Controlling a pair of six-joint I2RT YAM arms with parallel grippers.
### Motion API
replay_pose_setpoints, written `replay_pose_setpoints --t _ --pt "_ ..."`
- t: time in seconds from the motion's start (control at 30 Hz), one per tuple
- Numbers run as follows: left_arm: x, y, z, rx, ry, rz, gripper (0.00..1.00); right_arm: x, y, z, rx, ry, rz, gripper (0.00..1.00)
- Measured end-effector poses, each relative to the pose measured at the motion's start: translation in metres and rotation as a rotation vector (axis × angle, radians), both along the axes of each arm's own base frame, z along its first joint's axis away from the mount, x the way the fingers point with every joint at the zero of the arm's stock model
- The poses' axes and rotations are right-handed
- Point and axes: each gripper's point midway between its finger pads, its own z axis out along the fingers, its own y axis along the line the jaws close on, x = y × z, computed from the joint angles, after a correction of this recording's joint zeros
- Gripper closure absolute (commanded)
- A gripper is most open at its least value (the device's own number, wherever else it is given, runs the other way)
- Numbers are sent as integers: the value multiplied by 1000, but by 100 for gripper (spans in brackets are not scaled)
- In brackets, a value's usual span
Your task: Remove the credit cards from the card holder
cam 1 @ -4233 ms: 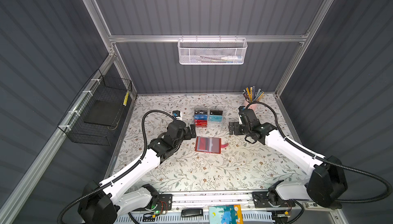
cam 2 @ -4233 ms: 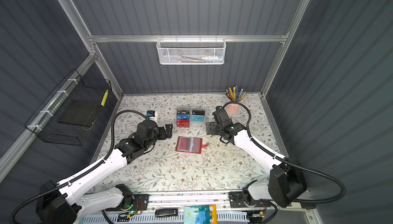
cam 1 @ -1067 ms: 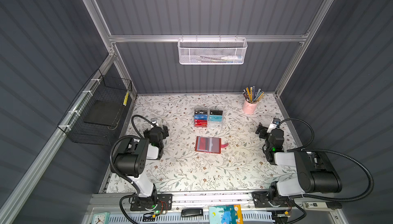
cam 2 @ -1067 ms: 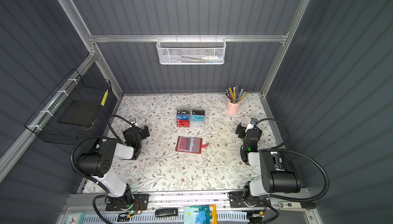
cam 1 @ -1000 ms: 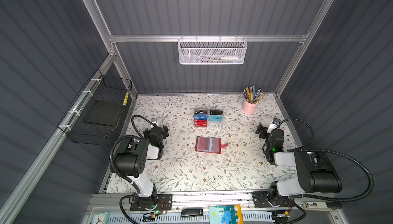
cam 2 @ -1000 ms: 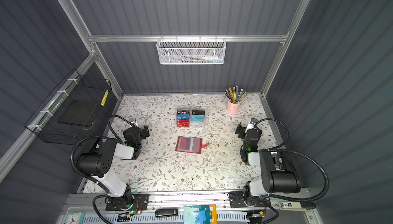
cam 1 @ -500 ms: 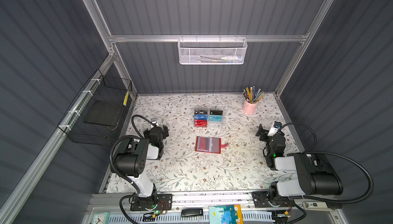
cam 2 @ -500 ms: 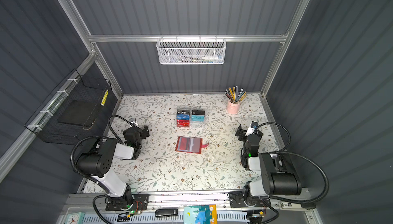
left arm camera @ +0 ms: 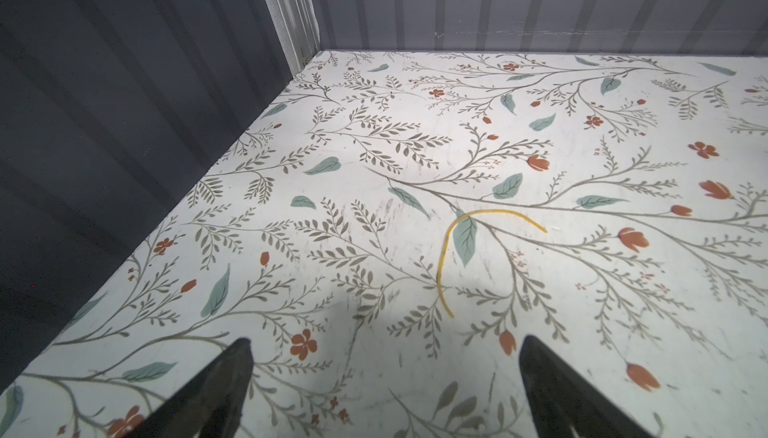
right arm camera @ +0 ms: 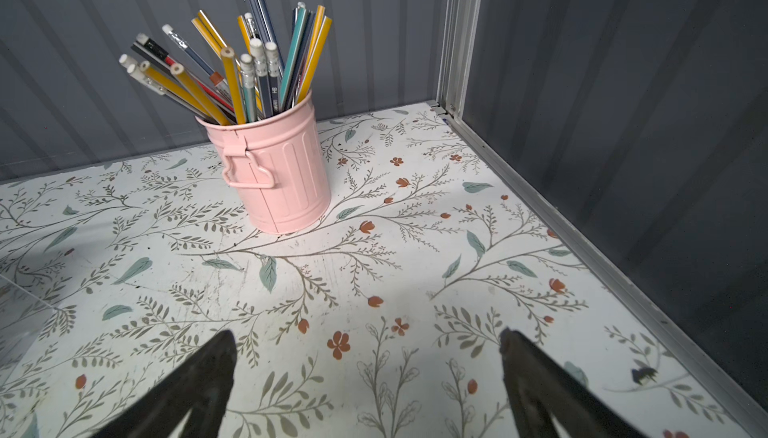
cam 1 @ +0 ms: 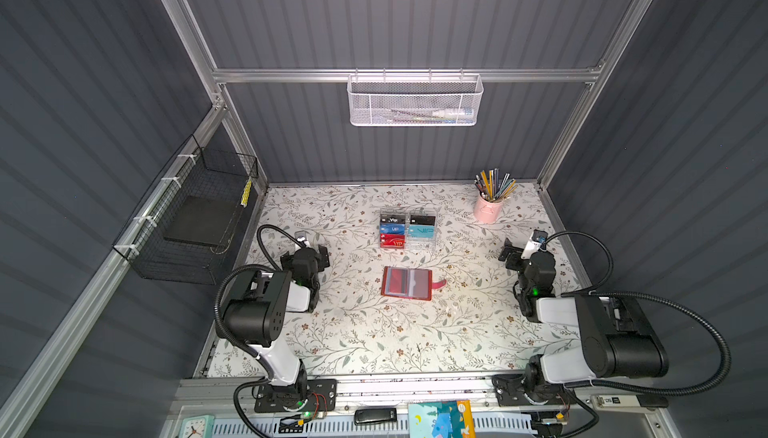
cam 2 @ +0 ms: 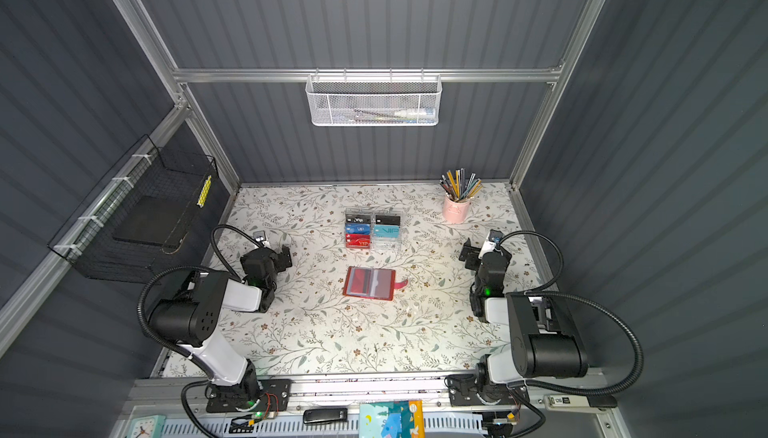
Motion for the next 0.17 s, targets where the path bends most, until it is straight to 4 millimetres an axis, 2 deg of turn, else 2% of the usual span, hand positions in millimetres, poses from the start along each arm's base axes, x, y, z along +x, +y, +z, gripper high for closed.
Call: replay_pose_setpoints --t 0.17 --pt "0 0 0 0 0 0 0 0 1 0 0 2 3 1"
